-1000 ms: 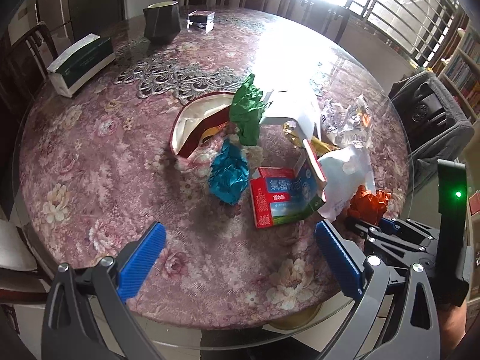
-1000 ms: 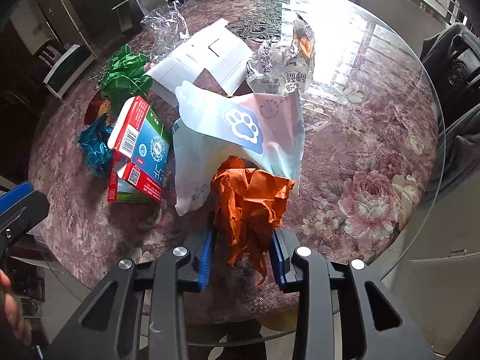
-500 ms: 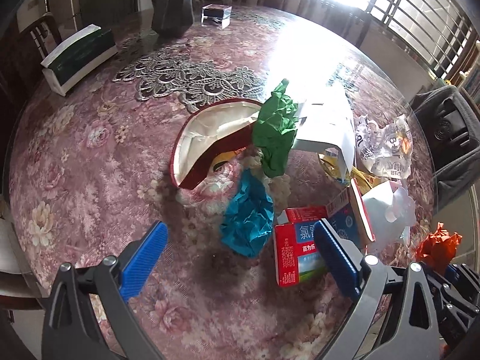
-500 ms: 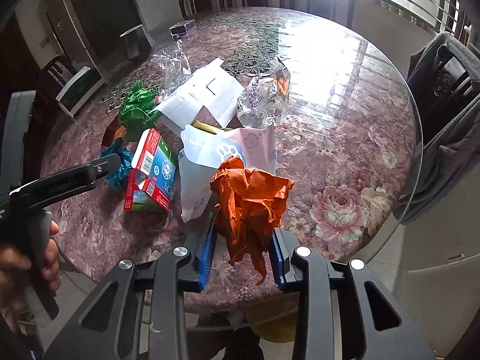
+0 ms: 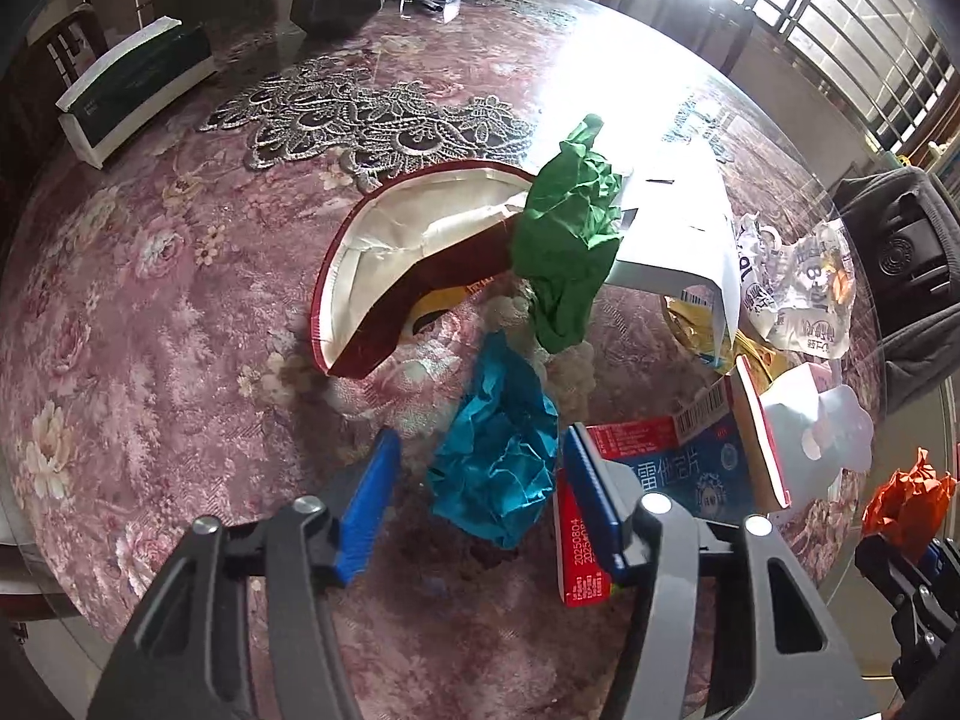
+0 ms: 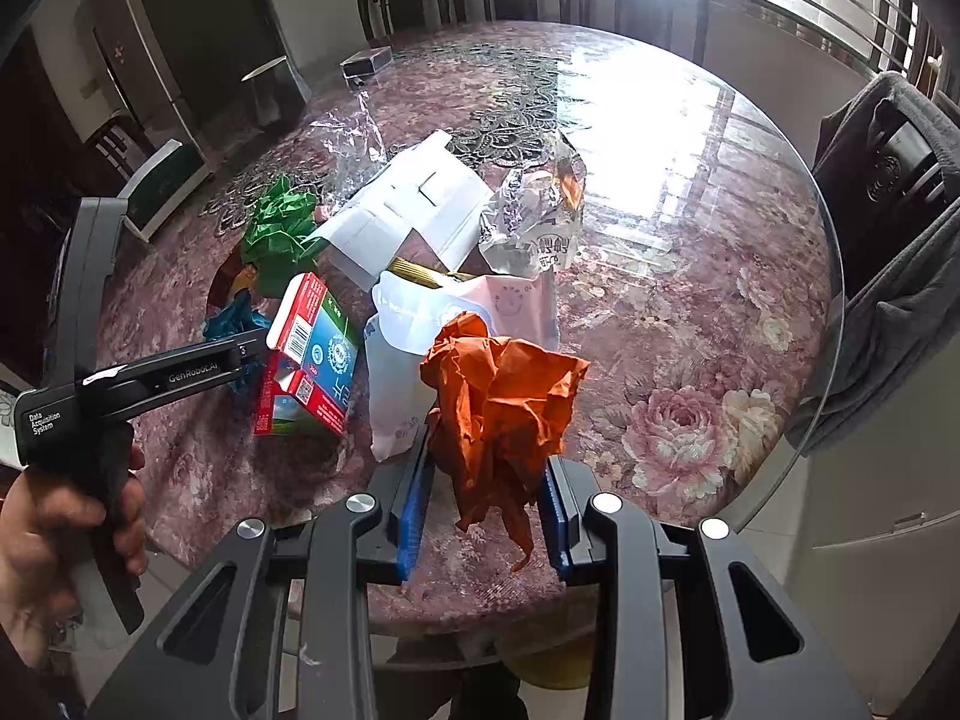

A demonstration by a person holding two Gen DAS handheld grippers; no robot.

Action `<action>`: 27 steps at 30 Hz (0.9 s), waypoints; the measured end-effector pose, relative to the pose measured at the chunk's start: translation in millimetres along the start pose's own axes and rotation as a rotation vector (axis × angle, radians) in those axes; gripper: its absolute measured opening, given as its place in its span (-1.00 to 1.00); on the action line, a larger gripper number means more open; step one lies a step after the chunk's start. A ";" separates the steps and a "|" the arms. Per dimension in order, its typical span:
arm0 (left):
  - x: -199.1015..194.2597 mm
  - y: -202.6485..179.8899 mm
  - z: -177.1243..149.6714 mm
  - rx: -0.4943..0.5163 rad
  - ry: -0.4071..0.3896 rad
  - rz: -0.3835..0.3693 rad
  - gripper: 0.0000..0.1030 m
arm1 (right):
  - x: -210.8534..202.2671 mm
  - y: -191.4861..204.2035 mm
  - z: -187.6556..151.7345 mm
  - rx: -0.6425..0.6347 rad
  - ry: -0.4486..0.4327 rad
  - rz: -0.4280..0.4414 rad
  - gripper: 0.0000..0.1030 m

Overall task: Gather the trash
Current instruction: 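Grasp the crumpled teal paper with the left gripper while the right gripper holds the orange paper, then carry both papers off the table edge over the yellow bin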

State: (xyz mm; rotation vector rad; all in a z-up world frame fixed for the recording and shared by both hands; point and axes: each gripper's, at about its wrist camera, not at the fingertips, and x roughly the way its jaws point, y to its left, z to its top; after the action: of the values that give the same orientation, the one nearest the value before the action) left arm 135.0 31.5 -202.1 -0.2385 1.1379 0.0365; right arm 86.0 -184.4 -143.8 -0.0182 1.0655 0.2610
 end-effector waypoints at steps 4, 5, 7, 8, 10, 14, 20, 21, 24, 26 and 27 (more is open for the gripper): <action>2.7 -2.3 3.0 0.019 -0.004 -0.012 -0.20 | 0.5 1.9 0.1 -0.001 0.002 0.001 -0.38; 2.7 -1.6 3.4 0.012 -0.006 -0.021 -0.20 | 0.2 2.1 0.3 0.001 0.000 -0.002 -0.38; 1.3 -0.9 2.0 0.004 -0.008 -0.027 -0.22 | -0.3 2.0 0.7 0.004 -0.002 -0.005 -0.38; 0.1 0.2 2.3 0.004 -0.012 -0.029 -0.22 | -0.9 2.5 1.0 0.006 -0.004 -0.007 -0.38; -4.7 1.3 1.5 0.012 -0.031 -0.022 -0.23 | -1.9 2.6 1.2 0.008 -0.007 -0.012 -0.38; -23.1 3.7 1.4 0.020 -0.068 -0.027 -0.23 | -5.5 4.4 0.9 0.013 -0.016 -0.013 -0.38; -63.0 -3.5 -13.7 0.062 -0.071 -0.061 -0.22 | -22.7 10.9 -2.4 0.034 -0.051 -0.007 -0.38; -69.3 -7.1 -16.6 0.077 -0.070 -0.072 -0.22 | -27.1 11.8 -4.0 0.041 -0.058 -0.008 -0.38; -84.6 -20.4 -27.7 0.140 -0.070 -0.101 -0.22 | -43.7 13.3 -13.5 0.068 -0.087 -0.022 -0.38; -91.9 -30.5 -36.7 0.181 -0.066 -0.136 -0.22 | -53.6 13.3 -21.7 0.084 -0.105 -0.034 -0.38; -94.9 -37.3 -40.9 0.206 -0.064 -0.146 -0.22 | -59.8 12.5 -28.2 0.097 -0.114 -0.045 -0.38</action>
State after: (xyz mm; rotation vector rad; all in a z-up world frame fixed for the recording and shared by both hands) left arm 64.0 -4.5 -126.4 -0.1352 1.0500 -0.2004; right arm 31.6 -188.4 -104.3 0.0591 0.9625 0.1670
